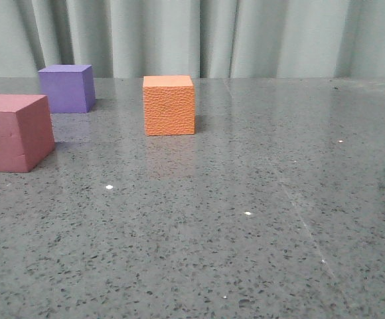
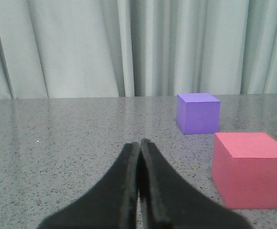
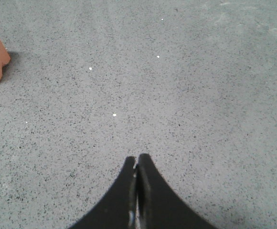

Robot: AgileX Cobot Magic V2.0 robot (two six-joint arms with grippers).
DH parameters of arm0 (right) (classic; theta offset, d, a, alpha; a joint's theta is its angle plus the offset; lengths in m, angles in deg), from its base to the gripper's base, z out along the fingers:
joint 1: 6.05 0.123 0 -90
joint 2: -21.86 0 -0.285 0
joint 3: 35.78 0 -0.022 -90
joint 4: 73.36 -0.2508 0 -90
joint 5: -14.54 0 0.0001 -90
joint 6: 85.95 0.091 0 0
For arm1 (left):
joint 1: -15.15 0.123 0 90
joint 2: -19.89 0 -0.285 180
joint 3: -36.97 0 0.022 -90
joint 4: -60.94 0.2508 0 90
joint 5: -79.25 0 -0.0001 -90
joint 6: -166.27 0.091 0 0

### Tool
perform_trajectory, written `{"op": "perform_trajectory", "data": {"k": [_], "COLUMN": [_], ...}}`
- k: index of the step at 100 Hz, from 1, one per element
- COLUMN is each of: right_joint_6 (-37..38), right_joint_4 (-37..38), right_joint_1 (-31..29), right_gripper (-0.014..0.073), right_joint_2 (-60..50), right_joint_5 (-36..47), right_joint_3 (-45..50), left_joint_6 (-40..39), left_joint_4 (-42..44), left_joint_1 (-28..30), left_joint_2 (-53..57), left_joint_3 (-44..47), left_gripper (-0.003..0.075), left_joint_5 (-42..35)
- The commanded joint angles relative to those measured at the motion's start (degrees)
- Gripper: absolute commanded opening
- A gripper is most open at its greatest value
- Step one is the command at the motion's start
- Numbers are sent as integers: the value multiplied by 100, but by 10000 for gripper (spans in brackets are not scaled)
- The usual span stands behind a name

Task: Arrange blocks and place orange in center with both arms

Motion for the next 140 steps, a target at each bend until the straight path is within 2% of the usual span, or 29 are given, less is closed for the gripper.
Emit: {"op": "perform_trajectory", "data": {"k": [1, 78, 99, 110, 122, 132, 140], "right_joint_6": [8, 8, 8, 8, -169, -714, -1431], "right_joint_4": [192, 198, 334, 171, -365, -1004, -1592], "right_joint_1": [-31, -31, -57, -329, -874, -1375, -1762], "right_gripper": [-68, -68, -68, -68, -68, -68, -68], "right_joint_2": [-206, -281, -598, -1039, -1689, -2125, -2486], "right_joint_5": [263, 294, 1075, 1711, 2042, 2202, 2466], "right_joint_3": [-74, -62, 708, 1327, 1917, 2326, 2657], "left_joint_6": [-11, -11, -11, -11, -11, -11, -11], "left_joint_4": [-19, -19, -19, -19, -19, -19, -19], "left_joint_1": [-30, -30, -30, -30, -30, -30, -30], "left_joint_2": [180, 180, 180, 180, 180, 180, 180], "left_joint_3": [315, 315, 315, 315, 315, 315, 315], "left_gripper": [-19, -19, -19, -19, -19, -19, -19], "left_joint_5": [-421, -421, -421, -421, -421, -421, -421]}}
